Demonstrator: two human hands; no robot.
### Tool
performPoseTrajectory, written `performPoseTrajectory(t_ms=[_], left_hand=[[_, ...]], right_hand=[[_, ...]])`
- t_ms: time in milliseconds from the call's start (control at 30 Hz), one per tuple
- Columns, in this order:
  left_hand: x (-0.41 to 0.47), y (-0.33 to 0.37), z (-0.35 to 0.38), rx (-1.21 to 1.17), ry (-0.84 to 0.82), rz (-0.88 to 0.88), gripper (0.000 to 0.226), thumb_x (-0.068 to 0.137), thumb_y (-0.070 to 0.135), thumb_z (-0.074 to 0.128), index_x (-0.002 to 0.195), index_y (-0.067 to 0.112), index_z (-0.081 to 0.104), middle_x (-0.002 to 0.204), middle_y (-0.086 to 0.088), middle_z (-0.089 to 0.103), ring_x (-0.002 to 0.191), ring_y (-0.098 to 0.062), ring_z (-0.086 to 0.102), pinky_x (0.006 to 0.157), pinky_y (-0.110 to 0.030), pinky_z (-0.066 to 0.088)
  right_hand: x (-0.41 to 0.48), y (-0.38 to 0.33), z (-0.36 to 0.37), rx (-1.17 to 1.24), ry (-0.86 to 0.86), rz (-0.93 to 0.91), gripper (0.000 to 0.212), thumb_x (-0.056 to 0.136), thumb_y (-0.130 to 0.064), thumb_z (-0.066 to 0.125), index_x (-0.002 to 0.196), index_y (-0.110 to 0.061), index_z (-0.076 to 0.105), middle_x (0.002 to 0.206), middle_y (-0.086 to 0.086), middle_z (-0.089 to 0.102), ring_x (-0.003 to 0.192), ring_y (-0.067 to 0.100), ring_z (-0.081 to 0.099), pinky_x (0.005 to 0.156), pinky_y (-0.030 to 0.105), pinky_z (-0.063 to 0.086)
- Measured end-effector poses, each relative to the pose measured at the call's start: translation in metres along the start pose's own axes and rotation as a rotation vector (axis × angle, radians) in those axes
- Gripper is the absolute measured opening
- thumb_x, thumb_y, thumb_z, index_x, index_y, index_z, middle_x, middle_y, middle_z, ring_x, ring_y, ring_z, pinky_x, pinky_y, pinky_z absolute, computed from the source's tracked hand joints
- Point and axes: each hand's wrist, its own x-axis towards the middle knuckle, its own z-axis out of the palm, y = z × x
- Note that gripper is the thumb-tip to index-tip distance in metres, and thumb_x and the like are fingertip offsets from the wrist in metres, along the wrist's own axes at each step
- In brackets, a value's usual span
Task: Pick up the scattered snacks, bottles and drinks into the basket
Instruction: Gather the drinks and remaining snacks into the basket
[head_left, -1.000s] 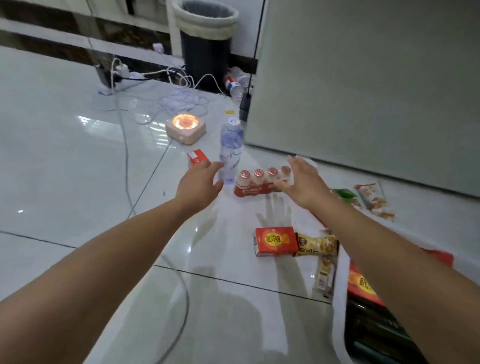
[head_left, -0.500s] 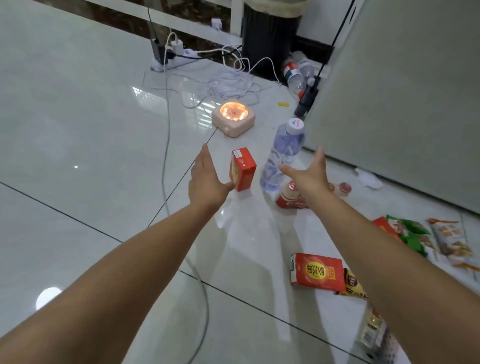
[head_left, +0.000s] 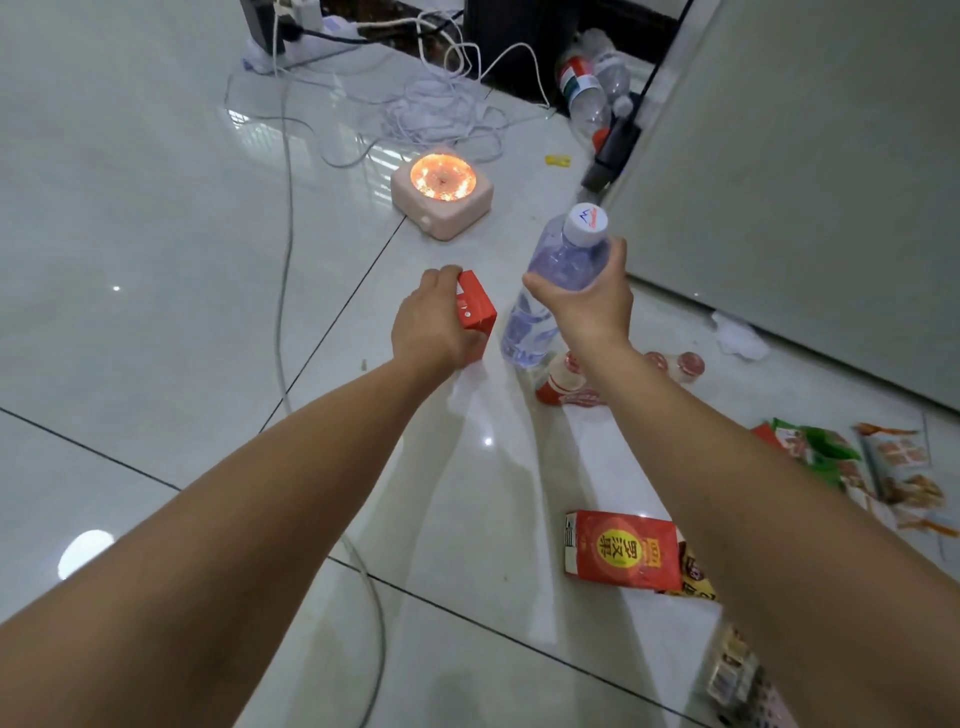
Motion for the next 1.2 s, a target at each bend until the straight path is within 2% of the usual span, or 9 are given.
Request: performPoseTrajectory(t_ms=[400,533,600,700,767,867,967,1100,1200], left_hand=[[-0.039,0.000,-0.006,0.027,-0.096,0.008,0.075,0.072,0.023,0.081,0.133,0.019,0.038,0.131,-0.009,0.043,0.114,-0.032,0.053,0.090,-0.040,0.047],[-0.071,-0.008,-0.012,0.056,-0.117,0.048,0.064,0.073,0.022,0.077,0.125,0.014,0.042,0.122,-0.010,0.045,0.105,-0.033,0.056,0.077,-0.035,0.042],[-0.086,-0.012,-0.016,0.065,-0.108,0.041,0.064,0.073,0.023,0.077,0.125,0.013,0.042,0.122,-0.011,0.046,0.106,-0.032,0.055,0.077,-0.032,0.036],[-0.104,-0.009,-0.022,0.041,-0.072,0.007,0.062,0.072,0.024,0.078,0.125,0.011,0.048,0.121,-0.013,0.047,0.108,-0.032,0.052,0.082,-0.033,0.040],[-0.111,-0.001,-0.027,0.035,-0.041,0.011,0.060,0.073,0.025,0.077,0.124,0.009,0.050,0.122,-0.015,0.047,0.111,-0.033,0.049,0.085,-0.037,0.043],[-0.118,0.022,-0.033,0.029,-0.024,0.085,0.067,0.074,0.025,0.078,0.131,0.011,0.046,0.127,-0.013,0.045,0.118,-0.030,0.044,0.090,-0.039,0.044],[-0.123,0.056,-0.033,-0.014,-0.024,0.178,0.071,0.074,0.025,0.078,0.136,0.014,0.044,0.129,-0.012,0.042,0.122,-0.028,0.040,0.093,-0.037,0.044],[-0.145,0.120,-0.018,-0.107,-0.078,0.377,0.065,0.074,0.024,0.077,0.131,0.014,0.049,0.125,-0.013,0.040,0.123,-0.027,0.036,0.098,-0.030,0.038],[-0.175,0.170,0.002,-0.157,-0.193,0.518,0.064,0.073,0.019,0.076,0.132,0.015,0.049,0.123,-0.012,0.037,0.121,-0.027,0.036,0.100,-0.030,0.036]], right_hand=[[-0.036,0.007,-0.005,-0.026,-0.036,-0.062,0.070,0.072,-0.025,0.080,0.127,-0.019,0.035,0.131,-0.001,0.051,0.116,0.015,0.051,0.089,0.022,0.039],[-0.065,0.008,-0.008,0.026,-0.093,-0.030,0.068,0.070,-0.020,0.082,0.122,-0.023,0.039,0.112,-0.006,0.050,0.102,0.011,0.048,0.078,0.016,0.038],[-0.077,0.007,-0.015,0.083,-0.099,-0.003,0.070,0.068,-0.016,0.083,0.124,-0.022,0.040,0.115,-0.006,0.050,0.105,0.013,0.048,0.083,0.019,0.039],[-0.088,-0.003,-0.039,0.135,-0.112,0.027,0.078,0.065,-0.015,0.085,0.130,-0.019,0.042,0.126,-0.003,0.051,0.112,0.014,0.048,0.099,0.030,0.040],[-0.093,-0.014,-0.062,0.170,-0.097,0.045,0.076,0.063,-0.015,0.086,0.127,-0.020,0.045,0.125,-0.003,0.053,0.112,0.017,0.052,0.099,0.039,0.045],[-0.103,-0.024,-0.104,0.254,-0.043,0.077,0.068,0.066,-0.011,0.084,0.122,-0.020,0.048,0.118,-0.005,0.054,0.105,0.020,0.056,0.084,0.045,0.055],[-0.111,-0.019,-0.153,0.326,0.052,0.117,0.064,0.066,-0.011,0.084,0.118,-0.020,0.049,0.123,-0.003,0.056,0.105,0.022,0.061,0.075,0.046,0.058],[-0.136,0.001,-0.240,0.388,0.310,0.173,0.065,0.064,-0.018,0.085,0.120,-0.019,0.052,0.121,0.001,0.061,0.104,0.024,0.063,0.060,0.033,0.057],[-0.172,0.026,-0.309,0.430,0.522,0.212,0.065,0.064,-0.021,0.085,0.121,-0.020,0.054,0.120,0.003,0.064,0.103,0.025,0.065,0.062,0.035,0.058]])
